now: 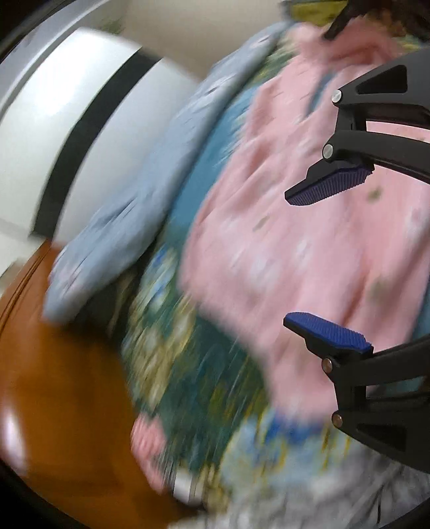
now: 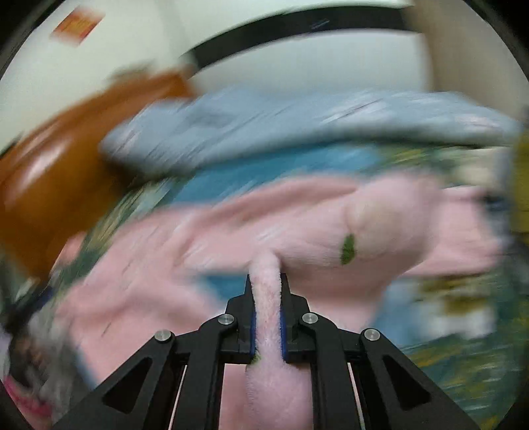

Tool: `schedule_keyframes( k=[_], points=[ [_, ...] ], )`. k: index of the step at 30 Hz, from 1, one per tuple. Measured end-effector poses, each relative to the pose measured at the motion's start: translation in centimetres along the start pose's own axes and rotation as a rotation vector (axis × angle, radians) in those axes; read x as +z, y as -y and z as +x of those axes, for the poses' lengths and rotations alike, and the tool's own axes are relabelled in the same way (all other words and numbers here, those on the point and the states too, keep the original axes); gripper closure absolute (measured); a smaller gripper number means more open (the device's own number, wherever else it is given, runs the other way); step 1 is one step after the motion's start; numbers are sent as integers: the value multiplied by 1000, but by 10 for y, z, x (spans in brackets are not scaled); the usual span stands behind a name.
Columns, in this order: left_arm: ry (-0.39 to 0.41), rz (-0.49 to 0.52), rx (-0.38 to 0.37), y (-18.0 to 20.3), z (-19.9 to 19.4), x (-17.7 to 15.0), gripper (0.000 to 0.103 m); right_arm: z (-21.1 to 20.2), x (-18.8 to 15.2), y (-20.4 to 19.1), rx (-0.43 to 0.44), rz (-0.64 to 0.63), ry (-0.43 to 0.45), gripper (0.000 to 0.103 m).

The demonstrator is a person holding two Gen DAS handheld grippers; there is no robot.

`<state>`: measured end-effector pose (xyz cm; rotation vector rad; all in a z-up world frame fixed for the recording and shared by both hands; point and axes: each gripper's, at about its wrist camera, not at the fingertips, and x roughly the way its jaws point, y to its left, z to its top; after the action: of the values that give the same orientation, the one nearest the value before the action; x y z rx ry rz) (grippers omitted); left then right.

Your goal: Fold clothes

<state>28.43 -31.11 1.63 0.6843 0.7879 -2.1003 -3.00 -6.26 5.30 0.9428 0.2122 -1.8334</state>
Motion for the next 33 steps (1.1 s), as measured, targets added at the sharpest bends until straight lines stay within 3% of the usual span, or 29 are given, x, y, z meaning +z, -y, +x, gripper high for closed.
schedule_keyframes(
  k=[2,5,6,9,12,15,18,22,26,28,29,33],
  points=[
    [-80,58,-38,22,23,-15,32,26,-19,-31,11,-86,-71,91],
    [-139,91,-65,39,41,-33,32,45,-37,-51,2,-151,-141,87],
    [-146,100,-71,43,44,-39,32,43,-40,-52,13,-160,-143,80],
    [-136,118,-65,49,48,-47,32,18,-36,-37,88,-91,-75,62],
    [-135,136,-72,56,53,-50,32,0,-30,-10,58,20,4,52],
    [-145,132,-73,60,54,-52,32,3,-30,18,8,139,-3,52],
    [-157,112,-52,59,57,-54,32,13,-32,33,50,261,-12,52],
    [-149,134,-20,63,56,-57,32,25,-31,35,41,328,-41,52],
    [-170,179,13,71,60,-60,31,27,-30,34,99,385,-29,52],
    [-174,199,26,75,61,-61,31,33,-28,36,120,425,-30,75],
    [-162,202,29,75,59,-61,31,33,-27,37,115,443,-37,98],
    [-117,203,38,75,50,-60,31,10,-26,49,59,474,-1,99]
  ],
)
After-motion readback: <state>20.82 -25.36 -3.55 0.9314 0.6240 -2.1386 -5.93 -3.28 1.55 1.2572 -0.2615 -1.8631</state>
